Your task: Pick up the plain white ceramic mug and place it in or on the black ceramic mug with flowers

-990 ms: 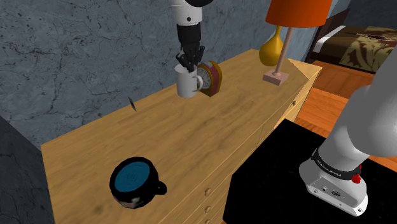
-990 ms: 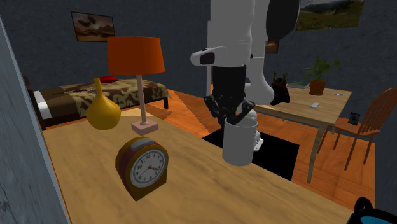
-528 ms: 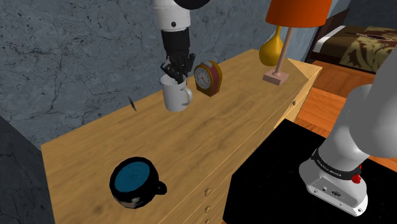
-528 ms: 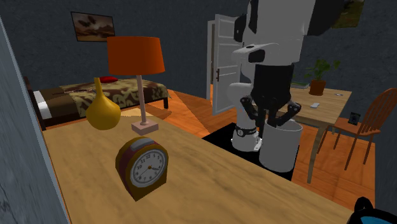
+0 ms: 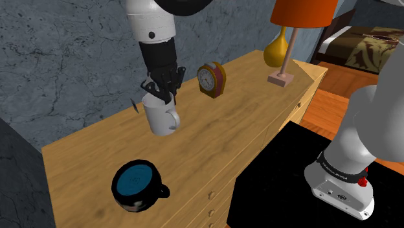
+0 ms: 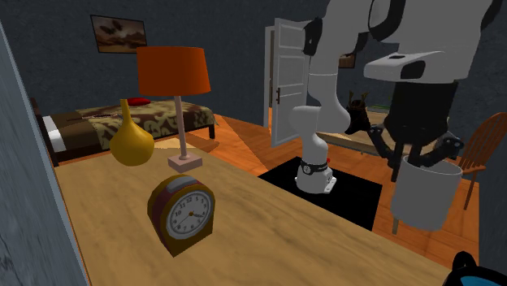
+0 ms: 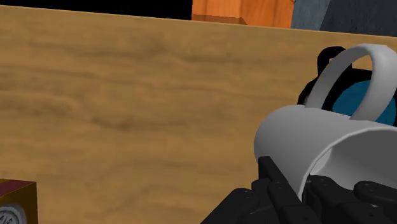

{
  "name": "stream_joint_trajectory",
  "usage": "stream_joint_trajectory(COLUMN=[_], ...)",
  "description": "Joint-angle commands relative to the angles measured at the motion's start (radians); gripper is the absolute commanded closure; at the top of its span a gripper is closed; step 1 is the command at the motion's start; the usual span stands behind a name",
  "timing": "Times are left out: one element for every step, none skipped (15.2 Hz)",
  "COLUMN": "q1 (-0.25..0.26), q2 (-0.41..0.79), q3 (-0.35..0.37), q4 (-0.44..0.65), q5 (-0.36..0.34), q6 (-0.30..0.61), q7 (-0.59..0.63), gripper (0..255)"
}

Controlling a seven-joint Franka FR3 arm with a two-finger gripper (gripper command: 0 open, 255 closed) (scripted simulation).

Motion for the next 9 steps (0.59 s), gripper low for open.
stream_joint_trajectory(q1=[0.027, 0.042, 0.057, 0.073, 0.09, 0.107, 0.125, 0.145, 0.165], q2=[0.041, 0.057, 0.075, 0.093, 0.113, 0.134, 0.157, 0.18, 0.205], q3=[0.021, 0.031, 0.041, 0.051, 0.06, 0.069, 0.077, 0.084, 0.091], q4=[0.057, 0.078, 0.101, 0.125, 0.151, 0.179, 0.209, 0.241, 0.275], q5=[-0.015, -0.021, -0.029, -0.037, -0.046, -0.055, -0.065, -0.076, -0.088], q6=[-0.018, -0.024, -0.031, -0.038, -0.046, -0.055, -0.064, -0.074, -0.086], q7=[0.051, 0.077, 0.102, 0.128, 0.153, 0.178, 0.203, 0.228, 0.253], gripper=[255, 255, 255, 255, 255, 255, 255, 255, 255])
